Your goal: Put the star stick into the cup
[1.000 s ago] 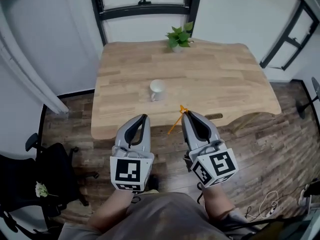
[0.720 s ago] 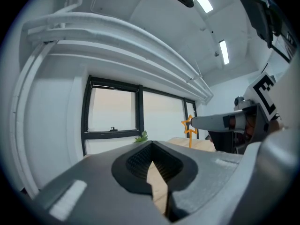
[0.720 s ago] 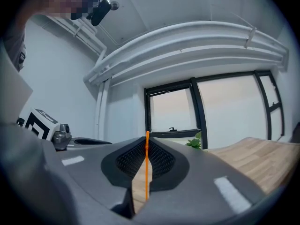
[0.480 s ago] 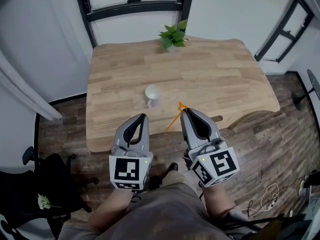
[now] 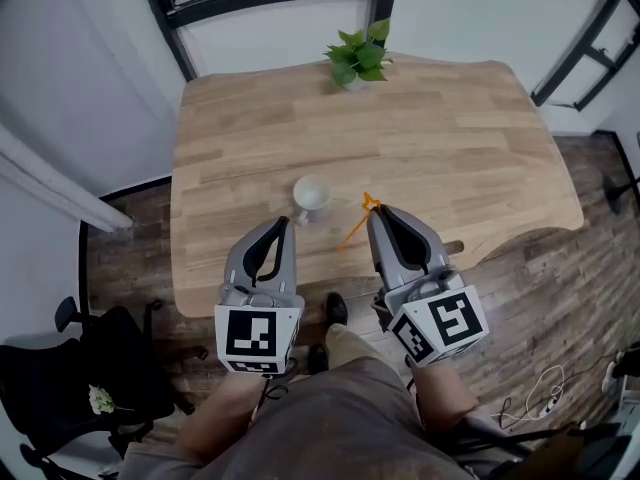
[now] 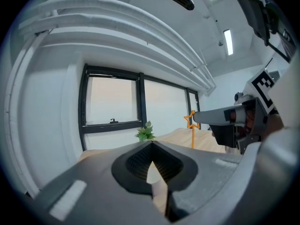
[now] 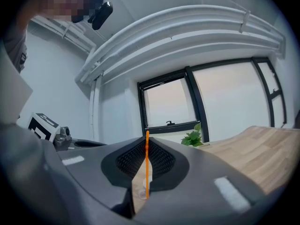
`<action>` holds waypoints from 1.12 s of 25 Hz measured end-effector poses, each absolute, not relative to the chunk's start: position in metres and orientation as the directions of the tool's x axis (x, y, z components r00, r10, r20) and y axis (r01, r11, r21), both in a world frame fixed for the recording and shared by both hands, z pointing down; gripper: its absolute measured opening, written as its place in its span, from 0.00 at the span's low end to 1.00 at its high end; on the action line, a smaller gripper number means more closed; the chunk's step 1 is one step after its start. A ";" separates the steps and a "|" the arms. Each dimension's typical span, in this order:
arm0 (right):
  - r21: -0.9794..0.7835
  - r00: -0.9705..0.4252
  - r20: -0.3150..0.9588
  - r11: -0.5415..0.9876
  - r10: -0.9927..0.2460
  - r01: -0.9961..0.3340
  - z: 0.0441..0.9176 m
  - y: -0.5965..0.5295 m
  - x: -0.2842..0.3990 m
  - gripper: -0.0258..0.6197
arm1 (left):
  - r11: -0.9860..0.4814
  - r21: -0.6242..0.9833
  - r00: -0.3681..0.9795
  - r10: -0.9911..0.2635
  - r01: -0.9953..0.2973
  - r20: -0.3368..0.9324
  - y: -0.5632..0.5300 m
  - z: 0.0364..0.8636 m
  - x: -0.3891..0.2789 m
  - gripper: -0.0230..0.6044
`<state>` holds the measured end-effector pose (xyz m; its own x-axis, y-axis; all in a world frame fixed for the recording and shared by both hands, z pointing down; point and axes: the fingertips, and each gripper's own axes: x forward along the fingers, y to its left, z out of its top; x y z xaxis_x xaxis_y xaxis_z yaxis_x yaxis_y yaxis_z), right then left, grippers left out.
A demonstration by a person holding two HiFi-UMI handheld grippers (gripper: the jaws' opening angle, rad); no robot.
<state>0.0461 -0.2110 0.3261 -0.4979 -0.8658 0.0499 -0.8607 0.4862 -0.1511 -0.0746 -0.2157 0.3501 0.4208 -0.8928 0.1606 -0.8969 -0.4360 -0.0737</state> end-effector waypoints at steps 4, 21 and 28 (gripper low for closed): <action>-0.170 -0.534 0.040 0.521 -0.845 -0.837 0.326 -0.246 0.048 0.11 | -0.410 -0.084 0.391 -0.903 -0.908 0.180 -0.247 0.353 -0.070 0.04; -0.126 -0.689 -0.080 0.693 -0.720 -0.710 0.281 -0.327 0.022 0.11 | -0.253 -0.145 0.243 -0.966 -0.957 0.084 -0.311 0.302 -0.076 0.04; -0.120 -0.699 -0.021 0.696 -0.715 -0.708 0.297 -0.338 0.004 0.11 | -0.257 -0.108 0.246 -0.964 -0.960 0.104 -0.323 0.311 -0.090 0.04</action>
